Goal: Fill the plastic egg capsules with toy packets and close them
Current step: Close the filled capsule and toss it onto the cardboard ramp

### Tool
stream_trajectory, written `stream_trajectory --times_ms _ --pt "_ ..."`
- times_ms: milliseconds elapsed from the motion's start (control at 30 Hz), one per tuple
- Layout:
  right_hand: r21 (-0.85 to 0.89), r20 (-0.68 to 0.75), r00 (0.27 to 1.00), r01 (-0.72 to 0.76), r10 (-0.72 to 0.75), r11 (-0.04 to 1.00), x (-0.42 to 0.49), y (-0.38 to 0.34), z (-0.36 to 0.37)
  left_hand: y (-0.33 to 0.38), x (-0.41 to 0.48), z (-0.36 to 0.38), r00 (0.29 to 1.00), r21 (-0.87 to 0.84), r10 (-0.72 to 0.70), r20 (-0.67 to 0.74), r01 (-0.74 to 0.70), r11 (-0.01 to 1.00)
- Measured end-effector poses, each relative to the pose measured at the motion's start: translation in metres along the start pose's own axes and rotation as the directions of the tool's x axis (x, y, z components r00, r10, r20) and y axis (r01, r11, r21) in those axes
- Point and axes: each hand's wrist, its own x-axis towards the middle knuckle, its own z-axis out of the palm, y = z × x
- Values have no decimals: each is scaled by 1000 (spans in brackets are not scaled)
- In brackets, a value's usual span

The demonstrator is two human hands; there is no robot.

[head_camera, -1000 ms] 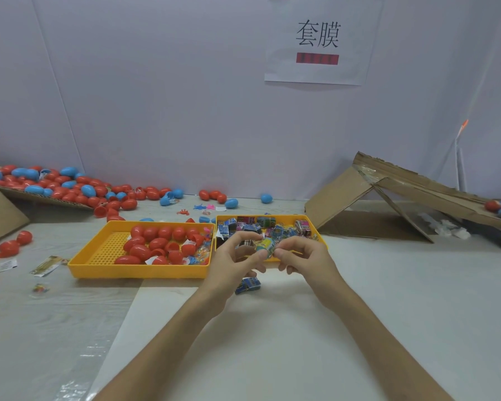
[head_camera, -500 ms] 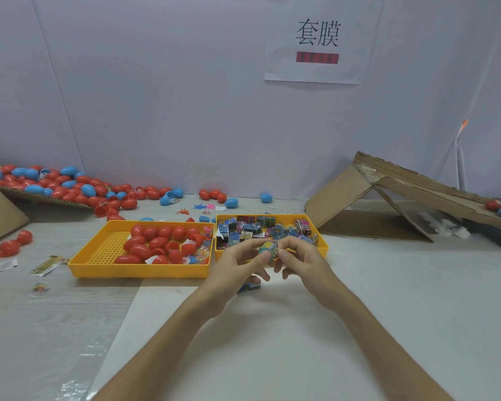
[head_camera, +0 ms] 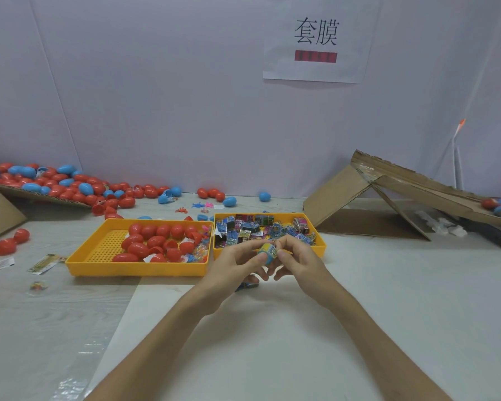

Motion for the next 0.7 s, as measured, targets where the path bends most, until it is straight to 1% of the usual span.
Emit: stream_trajectory --times_ms 167,233,333,433,500,567,633,700 --pt "18 9 1000 -2 2 1000 0 -1 -1 1 0 -1 1000 -36 -2 28 3 999" --pt "27 -10 1000 14 -14 1000 1 -2 -1 1 0 -1 1000 -57 -2 25 3 998" --pt "81 -117 992 56 -47 995 2 -3 -3 0 2 2 999 -64 29 -38 -31 997" --pt "169 -225 974 76 -36 983 2 -5 -8 -2 4 4 993 -16 64 -97 -66 998" --pt "161 -220 975 79 -43 984 2 -5 -8 -5 5 4 993 32 54 -101 -51 998" --pt "129 -178 982 78 -55 989 2 -5 -4 -7 5 3 994 56 45 -100 -40 998" --pt "126 -156 986 79 -59 989 1 -5 -1 -8 5 2 993 52 46 -105 -41 998" --pt "154 -167 984 85 -59 984 1 -4 0 -7 5 2 994 27 36 -101 -34 999"
